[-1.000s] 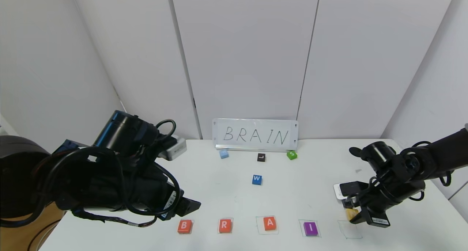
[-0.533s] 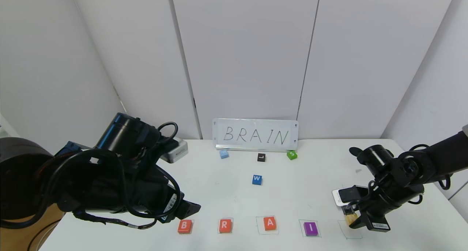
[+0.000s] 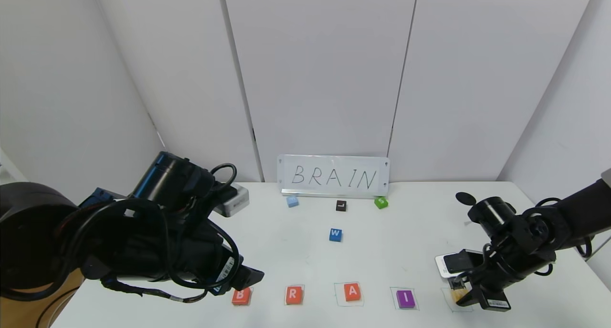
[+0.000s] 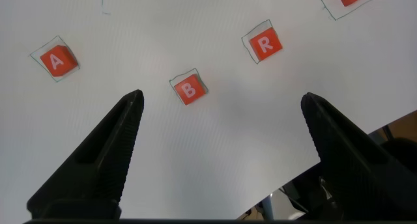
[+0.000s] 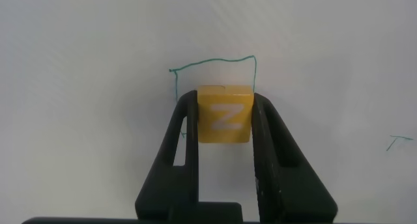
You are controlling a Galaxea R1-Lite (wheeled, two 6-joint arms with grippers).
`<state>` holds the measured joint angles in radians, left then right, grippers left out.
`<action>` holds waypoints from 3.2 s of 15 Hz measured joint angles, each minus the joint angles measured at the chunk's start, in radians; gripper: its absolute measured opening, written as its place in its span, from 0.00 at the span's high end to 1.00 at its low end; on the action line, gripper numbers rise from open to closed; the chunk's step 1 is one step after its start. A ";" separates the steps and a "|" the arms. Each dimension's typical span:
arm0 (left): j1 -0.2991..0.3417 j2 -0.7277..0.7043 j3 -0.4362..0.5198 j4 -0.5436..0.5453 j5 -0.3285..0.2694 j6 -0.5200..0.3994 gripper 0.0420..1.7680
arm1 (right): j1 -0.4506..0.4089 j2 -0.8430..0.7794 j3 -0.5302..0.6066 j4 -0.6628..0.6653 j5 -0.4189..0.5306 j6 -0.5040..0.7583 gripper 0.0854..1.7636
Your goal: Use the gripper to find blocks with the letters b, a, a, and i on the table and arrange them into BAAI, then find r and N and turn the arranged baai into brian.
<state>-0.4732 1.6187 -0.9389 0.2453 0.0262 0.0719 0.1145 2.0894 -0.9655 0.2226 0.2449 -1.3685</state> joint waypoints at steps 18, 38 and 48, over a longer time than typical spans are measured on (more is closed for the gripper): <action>-0.012 0.010 0.001 0.000 0.014 0.000 0.03 | 0.011 -0.009 0.017 -0.003 0.011 0.002 0.26; 0.221 -0.128 0.094 -0.236 0.023 -0.048 0.03 | 0.037 -0.472 0.111 -0.240 -0.196 1.388 0.05; 0.517 -0.458 0.220 -0.284 -0.192 -0.022 0.03 | 0.010 -0.953 0.247 -0.326 -0.310 1.464 0.04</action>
<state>0.0440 1.1609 -0.7187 -0.0385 -0.1662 0.0496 0.1245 1.1366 -0.7181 -0.1030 -0.0653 0.0953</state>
